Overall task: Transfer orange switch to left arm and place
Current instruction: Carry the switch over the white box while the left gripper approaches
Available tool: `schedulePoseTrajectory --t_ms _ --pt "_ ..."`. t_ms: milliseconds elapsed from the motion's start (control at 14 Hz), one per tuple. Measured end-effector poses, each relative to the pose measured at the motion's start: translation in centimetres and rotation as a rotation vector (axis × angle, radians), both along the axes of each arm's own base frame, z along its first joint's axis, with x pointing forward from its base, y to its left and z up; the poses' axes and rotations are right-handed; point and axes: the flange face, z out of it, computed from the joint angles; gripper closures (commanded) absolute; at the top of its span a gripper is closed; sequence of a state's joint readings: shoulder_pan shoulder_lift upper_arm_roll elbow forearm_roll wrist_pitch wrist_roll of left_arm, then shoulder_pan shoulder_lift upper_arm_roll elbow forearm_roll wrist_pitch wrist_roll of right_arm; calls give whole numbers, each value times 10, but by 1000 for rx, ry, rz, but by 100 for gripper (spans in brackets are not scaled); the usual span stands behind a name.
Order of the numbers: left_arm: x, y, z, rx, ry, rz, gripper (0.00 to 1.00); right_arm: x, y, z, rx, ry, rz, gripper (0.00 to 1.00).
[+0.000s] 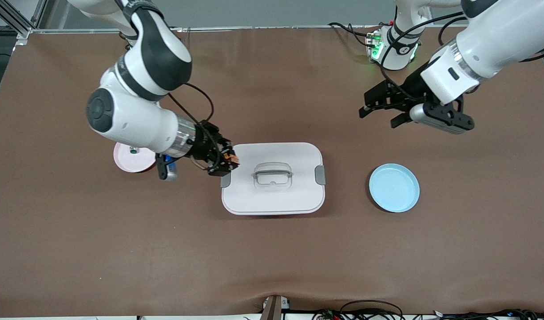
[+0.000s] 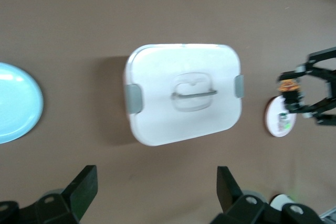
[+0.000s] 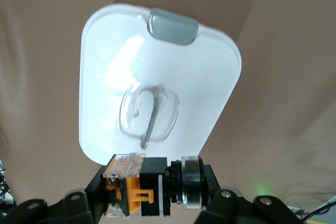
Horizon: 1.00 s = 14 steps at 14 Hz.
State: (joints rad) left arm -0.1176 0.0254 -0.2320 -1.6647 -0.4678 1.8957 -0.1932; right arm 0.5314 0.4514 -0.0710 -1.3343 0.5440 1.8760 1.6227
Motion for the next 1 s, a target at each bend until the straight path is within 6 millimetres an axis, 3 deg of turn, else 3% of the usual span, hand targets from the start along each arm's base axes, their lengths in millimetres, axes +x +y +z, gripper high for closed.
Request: schedulePoseTrajectory --t_ms 143,429,714,1000 --pt "-1 -12 -16 -66 13 21 0 0 19 11 21 20 -57 100" --pt "-4 -16 -34 -156 62 35 0 3 40 32 116 62 -161 100" --pt "-3 -16 -32 -259 102 67 2 -3 72 25 138 54 -208 100" --pt "-1 -14 -34 -270 107 83 6 1 90 12 141 82 -281 100"
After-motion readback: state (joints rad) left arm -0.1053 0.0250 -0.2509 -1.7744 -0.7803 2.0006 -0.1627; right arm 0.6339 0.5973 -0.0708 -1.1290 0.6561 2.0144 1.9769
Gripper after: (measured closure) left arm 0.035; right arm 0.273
